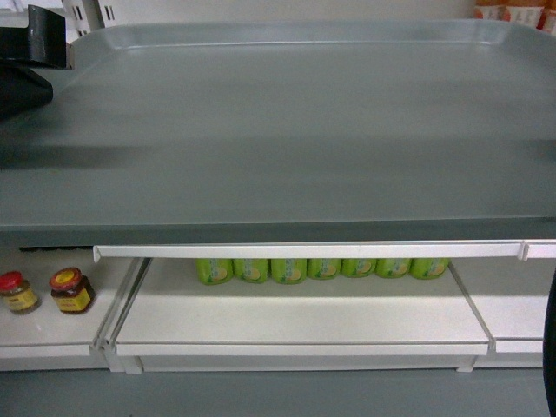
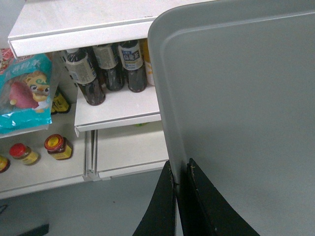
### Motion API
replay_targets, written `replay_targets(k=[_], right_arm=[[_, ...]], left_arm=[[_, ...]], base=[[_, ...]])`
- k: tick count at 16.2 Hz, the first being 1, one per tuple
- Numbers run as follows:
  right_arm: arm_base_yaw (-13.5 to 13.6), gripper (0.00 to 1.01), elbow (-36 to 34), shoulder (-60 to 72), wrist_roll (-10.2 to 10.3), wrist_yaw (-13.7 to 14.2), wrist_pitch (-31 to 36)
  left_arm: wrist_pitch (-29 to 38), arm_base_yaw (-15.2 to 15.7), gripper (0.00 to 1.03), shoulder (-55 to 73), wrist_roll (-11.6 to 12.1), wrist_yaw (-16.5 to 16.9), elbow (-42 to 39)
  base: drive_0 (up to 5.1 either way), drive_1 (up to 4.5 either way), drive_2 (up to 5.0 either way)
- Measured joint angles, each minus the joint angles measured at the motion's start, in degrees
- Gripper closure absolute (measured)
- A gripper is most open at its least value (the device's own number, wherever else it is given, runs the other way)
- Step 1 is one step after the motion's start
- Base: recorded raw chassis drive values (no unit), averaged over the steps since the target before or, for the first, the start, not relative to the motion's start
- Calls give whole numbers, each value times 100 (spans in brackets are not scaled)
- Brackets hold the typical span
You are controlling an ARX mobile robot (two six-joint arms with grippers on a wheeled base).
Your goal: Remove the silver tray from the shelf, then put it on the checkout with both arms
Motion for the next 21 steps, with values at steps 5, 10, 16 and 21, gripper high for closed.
replay_targets(k=[5, 10, 16, 21], right_arm=[[0, 98, 4, -2, -2, 0, 39], [0, 98, 4, 4, -2, -4, 13], [0, 98, 4, 0, -2, 2, 20], [2, 98, 4, 4, -2, 0, 2]], left_arm=[[31, 0, 99, 0, 2, -2, 0], [-2, 2, 99, 11, 0, 7, 0], [31, -4, 99, -7, 2, 9, 4], [-39, 7, 99, -2, 2, 4, 9]], base=[[12, -415, 440], [4, -423, 431], [9, -418, 436], [5, -422, 432]])
